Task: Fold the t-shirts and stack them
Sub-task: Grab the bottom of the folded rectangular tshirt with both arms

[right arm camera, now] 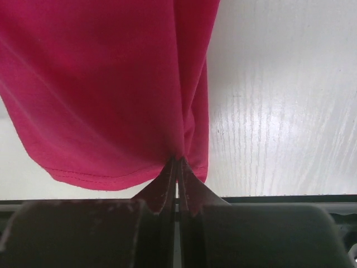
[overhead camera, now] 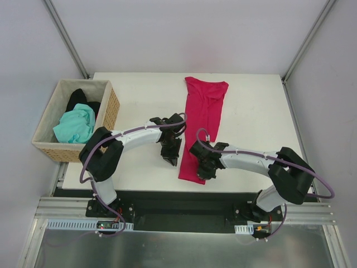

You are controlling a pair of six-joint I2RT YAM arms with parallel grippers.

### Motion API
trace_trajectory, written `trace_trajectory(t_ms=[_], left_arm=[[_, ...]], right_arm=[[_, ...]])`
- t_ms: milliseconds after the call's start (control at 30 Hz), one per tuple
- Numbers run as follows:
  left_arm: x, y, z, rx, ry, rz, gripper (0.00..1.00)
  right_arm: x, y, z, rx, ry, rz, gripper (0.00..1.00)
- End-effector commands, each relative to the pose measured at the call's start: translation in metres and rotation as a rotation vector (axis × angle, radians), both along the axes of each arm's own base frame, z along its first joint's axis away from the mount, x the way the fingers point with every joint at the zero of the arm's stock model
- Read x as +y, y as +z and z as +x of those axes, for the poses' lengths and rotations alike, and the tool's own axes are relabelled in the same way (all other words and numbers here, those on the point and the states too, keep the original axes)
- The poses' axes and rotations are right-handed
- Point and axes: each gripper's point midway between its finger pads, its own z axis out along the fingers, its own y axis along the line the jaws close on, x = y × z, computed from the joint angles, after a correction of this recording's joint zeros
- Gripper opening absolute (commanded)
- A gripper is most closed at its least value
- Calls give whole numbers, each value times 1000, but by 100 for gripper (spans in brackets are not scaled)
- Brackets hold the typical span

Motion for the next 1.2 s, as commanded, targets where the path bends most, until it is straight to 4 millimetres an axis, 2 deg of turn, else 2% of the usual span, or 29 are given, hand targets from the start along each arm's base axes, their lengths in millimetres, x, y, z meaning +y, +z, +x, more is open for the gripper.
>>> trace_trajectory(t_ms=[0, 100, 133, 167, 200, 367, 700, 900, 1167], left_arm=[[-6, 7, 4, -8, 8, 1, 14], [-9, 8, 8, -13, 5, -4, 14], [-9, 8, 7, -11, 4, -4, 14], [-9, 7, 7, -9, 4, -2, 14], [-10, 7, 8, -10, 4, -3, 14], [-10, 6, 9, -8, 1, 0, 14], [-17, 8, 17, -20, -11, -10, 14], [-16, 4, 19, -16, -12, -1, 13], [-15, 6, 20, -22, -12, -5, 14]], right_arm=[[4, -5, -8, 34, -39, 23, 1], [1, -9, -10, 48, -41, 5, 2], [-2, -11, -12, 59, -46, -10, 5], [-1, -11, -12, 61, -45, -8, 14], [-1, -12, -12, 64, -47, -12, 19], [-2, -9, -10, 54, -33, -27, 31], [-18, 16, -2, -12, -38, -80, 31], [-27, 24, -4, -47, -36, -114, 31], [-23, 17, -8, -32, -40, -97, 32]])
